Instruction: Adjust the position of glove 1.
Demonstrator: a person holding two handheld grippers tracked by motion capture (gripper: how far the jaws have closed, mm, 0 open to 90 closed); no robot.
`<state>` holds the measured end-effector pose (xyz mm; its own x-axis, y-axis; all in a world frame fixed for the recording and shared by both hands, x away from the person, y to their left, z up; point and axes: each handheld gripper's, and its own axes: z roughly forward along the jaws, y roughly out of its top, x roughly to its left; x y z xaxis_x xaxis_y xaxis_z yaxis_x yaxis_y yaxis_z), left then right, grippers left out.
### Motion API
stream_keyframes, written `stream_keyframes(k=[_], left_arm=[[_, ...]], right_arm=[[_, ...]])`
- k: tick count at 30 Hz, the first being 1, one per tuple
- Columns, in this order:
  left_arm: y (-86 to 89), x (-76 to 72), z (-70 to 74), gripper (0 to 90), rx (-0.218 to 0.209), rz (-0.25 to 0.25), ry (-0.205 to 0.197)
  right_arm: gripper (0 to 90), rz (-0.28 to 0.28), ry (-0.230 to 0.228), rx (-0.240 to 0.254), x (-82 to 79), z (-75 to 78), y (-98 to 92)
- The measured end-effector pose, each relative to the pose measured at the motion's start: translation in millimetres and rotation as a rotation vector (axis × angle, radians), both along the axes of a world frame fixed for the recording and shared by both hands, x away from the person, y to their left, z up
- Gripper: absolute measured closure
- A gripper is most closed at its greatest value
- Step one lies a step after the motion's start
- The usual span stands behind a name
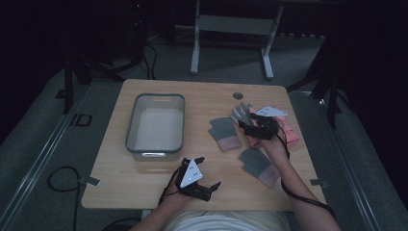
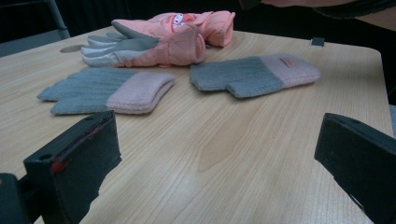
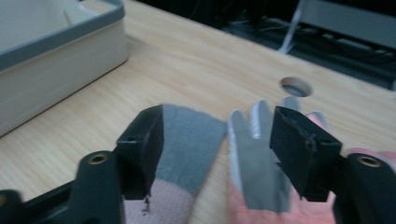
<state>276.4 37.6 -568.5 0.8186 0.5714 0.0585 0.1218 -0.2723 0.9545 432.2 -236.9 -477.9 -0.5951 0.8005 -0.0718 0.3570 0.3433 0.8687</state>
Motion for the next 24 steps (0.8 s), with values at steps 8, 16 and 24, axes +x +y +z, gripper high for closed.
stream_keyframes(k=[8,16,24], left_arm=[[1.0,0.6,0.0,0.0,-0.012,-0.004,0.010],[0.8,0.3,0.0,0.0,-0.010,-0.005,0.007],[0.5,0.0,-0.1,0.0,-0.018,-0.016,0.010]], right_arm=[[41.1,0.041,0.055,-0.046,13.3,-17.0,18.6],[52.8,0.080,0.146,-0.075,25.5,-33.9,35.8],[57.9,0.177,0.211,-0.127,40.2,-49.9,50.4]])
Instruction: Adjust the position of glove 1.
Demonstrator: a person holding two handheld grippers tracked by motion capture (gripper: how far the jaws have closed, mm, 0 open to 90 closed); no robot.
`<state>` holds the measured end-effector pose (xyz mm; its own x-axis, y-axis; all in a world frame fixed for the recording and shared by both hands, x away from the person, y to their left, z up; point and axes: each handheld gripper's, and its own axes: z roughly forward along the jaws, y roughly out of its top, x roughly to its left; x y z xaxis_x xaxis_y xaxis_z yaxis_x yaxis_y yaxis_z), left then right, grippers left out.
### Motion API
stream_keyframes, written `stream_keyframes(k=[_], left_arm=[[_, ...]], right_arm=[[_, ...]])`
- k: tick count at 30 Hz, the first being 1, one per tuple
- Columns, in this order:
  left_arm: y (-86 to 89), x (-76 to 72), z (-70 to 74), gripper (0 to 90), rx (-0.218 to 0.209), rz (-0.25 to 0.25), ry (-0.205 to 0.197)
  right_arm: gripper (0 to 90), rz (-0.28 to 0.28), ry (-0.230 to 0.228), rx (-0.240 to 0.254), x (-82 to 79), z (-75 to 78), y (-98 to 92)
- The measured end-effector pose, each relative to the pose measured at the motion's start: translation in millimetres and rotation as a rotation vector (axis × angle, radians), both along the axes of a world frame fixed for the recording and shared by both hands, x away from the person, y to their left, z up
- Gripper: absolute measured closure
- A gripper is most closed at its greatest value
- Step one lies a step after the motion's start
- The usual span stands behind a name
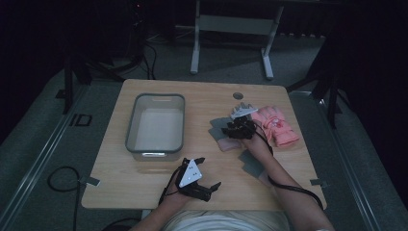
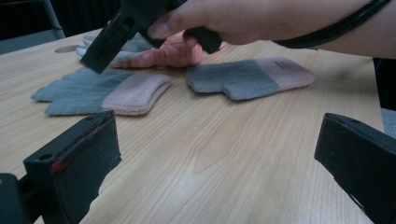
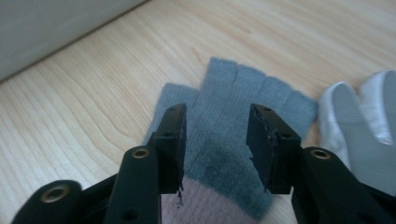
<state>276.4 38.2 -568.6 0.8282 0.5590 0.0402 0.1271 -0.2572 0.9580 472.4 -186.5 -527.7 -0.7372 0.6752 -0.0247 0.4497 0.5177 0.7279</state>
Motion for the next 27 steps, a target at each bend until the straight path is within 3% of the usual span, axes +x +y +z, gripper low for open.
stream_keyframes(k=[4,10,14,17,21,24,27], left_arm=[[0.0,-0.6,-0.1,0.0,-0.001,0.002,-0.003],[0.4,-0.3,-0.1,0.0,-0.003,-0.001,-0.001],[0.4,-0.4,-0.1,0.0,-0.006,0.003,0.000],[0.2,-0.4,-0.1,0.0,-0.005,0.001,0.000],[1.5,0.0,-0.2,0.0,-0.018,0.005,0.005],[2.0,-0.4,-0.3,0.0,-0.023,0.012,-0.001],[1.9,-0.6,-0.3,0.0,-0.023,0.017,-0.002]], right_arm=[[58.8,0.015,0.013,-0.074,5.9,-8.6,6.2],[61.8,0.004,0.123,-0.079,16.9,-16.5,5.2],[75.9,-0.031,0.140,-0.096,17.1,-14.7,8.3],[82.6,-0.085,0.159,-0.074,14.9,-14.8,11.7],[85.3,-0.103,0.198,-0.051,4.2,-1.6,20.1],[85.5,-0.134,0.171,0.055,-16.6,22.6,20.9],[85.5,-0.187,0.114,0.073,-37.7,39.7,21.3]])
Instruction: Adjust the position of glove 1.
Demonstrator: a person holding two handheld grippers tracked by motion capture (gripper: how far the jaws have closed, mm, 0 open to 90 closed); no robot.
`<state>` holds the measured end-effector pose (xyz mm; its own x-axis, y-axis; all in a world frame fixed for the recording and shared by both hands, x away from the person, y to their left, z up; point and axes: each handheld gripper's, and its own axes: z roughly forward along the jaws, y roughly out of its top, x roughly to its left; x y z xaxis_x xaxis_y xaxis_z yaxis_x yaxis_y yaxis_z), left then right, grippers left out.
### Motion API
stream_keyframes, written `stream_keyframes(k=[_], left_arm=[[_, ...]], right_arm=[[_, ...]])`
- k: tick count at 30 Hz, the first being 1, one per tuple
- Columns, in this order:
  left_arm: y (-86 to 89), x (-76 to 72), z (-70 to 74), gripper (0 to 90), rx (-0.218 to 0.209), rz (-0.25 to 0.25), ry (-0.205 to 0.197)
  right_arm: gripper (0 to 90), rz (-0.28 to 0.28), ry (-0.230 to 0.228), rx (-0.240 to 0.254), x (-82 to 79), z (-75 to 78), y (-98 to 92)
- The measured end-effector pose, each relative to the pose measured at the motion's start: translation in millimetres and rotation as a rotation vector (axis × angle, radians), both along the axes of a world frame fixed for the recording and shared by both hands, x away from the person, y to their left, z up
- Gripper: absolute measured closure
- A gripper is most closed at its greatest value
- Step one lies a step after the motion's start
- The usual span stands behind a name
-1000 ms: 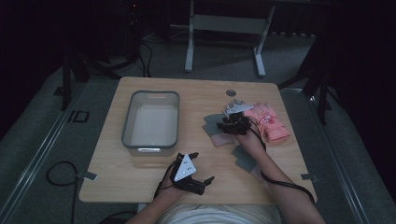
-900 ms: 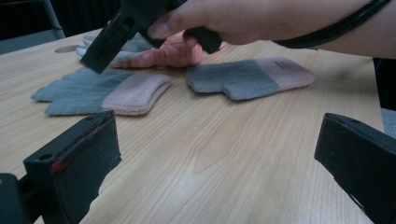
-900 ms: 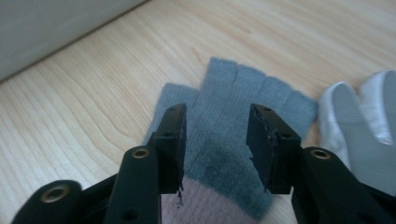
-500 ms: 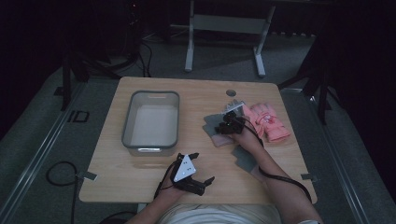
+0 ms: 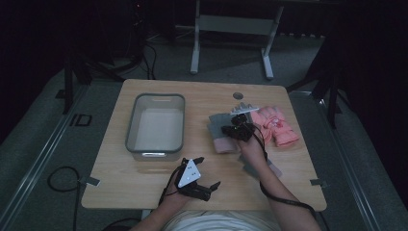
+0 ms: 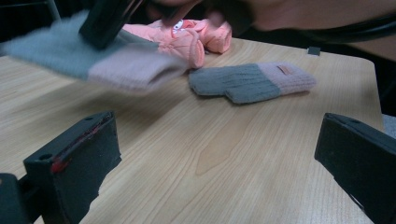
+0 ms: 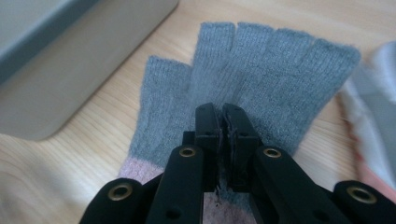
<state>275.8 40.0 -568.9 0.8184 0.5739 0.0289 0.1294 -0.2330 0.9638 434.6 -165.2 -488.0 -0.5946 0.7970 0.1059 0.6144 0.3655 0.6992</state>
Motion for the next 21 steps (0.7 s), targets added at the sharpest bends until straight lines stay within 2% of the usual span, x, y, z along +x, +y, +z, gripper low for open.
stream_keyframes(k=[3,5,6,9,12,15,20,21], left_arm=[[0.6,-0.1,0.1,0.0,0.004,0.002,-0.004],[0.9,0.1,-0.1,0.0,-0.002,0.008,-0.004],[1.2,0.1,-0.2,0.0,-0.004,0.012,-0.003],[1.7,0.4,-0.3,0.0,-0.011,0.019,0.001],[1.6,0.5,-0.2,0.0,-0.008,0.019,0.000],[2.0,0.0,-0.3,0.0,-0.009,0.024,-0.004],[1.9,0.5,-0.2,0.0,-0.006,0.023,-0.001],[1.9,0.8,-0.2,0.0,-0.006,0.023,0.002]], right_arm=[[85.6,-0.068,-0.022,0.030,-22.8,6.7,-0.3],[85.6,-0.092,-0.040,0.017,-37.0,4.7,1.5],[85.6,-0.112,-0.028,0.046,-43.2,2.7,0.8],[85.5,-0.126,0.002,0.031,-56.2,-8.3,4.8],[85.5,-0.146,0.049,0.019,-59.2,-21.5,11.2],[85.5,-0.153,0.046,-0.003,-65.3,-29.1,17.9],[85.4,-0.173,0.087,0.011,-69.0,-41.0,17.4],[85.4,-0.178,0.094,0.026,-69.8,-42.5,16.9]])
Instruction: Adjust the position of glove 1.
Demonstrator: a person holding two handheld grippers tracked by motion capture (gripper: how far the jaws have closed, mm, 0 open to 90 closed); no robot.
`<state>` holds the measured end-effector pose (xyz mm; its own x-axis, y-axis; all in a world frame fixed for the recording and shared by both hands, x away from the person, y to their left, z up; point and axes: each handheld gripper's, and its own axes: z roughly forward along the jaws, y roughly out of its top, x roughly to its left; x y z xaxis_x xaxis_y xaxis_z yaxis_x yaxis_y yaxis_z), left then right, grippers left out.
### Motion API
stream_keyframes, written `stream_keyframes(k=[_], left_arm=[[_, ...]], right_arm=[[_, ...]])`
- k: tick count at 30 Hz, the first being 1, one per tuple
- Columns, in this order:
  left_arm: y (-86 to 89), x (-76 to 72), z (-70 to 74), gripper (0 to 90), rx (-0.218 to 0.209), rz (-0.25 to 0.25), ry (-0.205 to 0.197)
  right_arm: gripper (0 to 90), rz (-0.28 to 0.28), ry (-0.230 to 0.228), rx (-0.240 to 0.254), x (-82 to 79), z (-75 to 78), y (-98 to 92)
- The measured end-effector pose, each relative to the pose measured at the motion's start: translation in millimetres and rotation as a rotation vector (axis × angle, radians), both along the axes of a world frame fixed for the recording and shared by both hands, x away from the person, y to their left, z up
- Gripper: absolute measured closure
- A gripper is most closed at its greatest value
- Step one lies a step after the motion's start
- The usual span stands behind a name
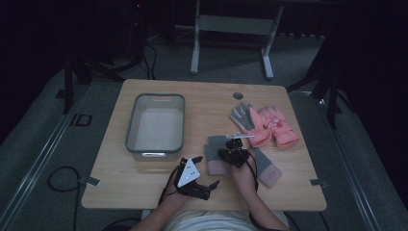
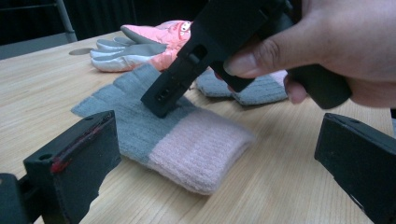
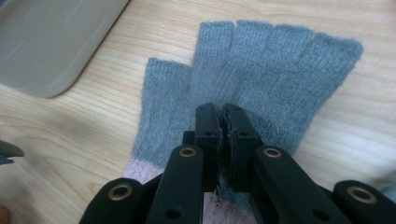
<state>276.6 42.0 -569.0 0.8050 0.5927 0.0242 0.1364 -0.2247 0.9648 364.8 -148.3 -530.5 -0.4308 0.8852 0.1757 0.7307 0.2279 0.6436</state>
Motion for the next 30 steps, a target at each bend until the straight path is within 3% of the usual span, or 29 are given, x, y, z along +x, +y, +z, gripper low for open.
stream_keyframes(k=[10,15,19,22,30], left_arm=[[-1.4,-0.9,0.0,0.0,0.015,0.009,-0.014],[-1.3,-0.5,0.1,0.0,0.016,0.006,-0.013],[-1.4,-0.6,0.1,0.0,0.018,0.005,-0.012],[-1.2,0.0,0.1,0.0,0.014,0.006,-0.007],[-1.3,-0.2,0.2,0.0,0.017,0.010,-0.009]], right_arm=[[80.5,-0.034,0.011,0.006,-2.0,-19.3,1.6],[72.4,-0.035,0.011,0.034,-1.7,-19.1,-1.2],[67.6,-0.014,-0.018,0.025,-3.1,-10.3,-5.7],[67.4,0.027,-0.035,0.045,-1.0,2.7,-27.4],[68.4,0.176,-0.144,-0.051,2.9,22.2,-87.3]])
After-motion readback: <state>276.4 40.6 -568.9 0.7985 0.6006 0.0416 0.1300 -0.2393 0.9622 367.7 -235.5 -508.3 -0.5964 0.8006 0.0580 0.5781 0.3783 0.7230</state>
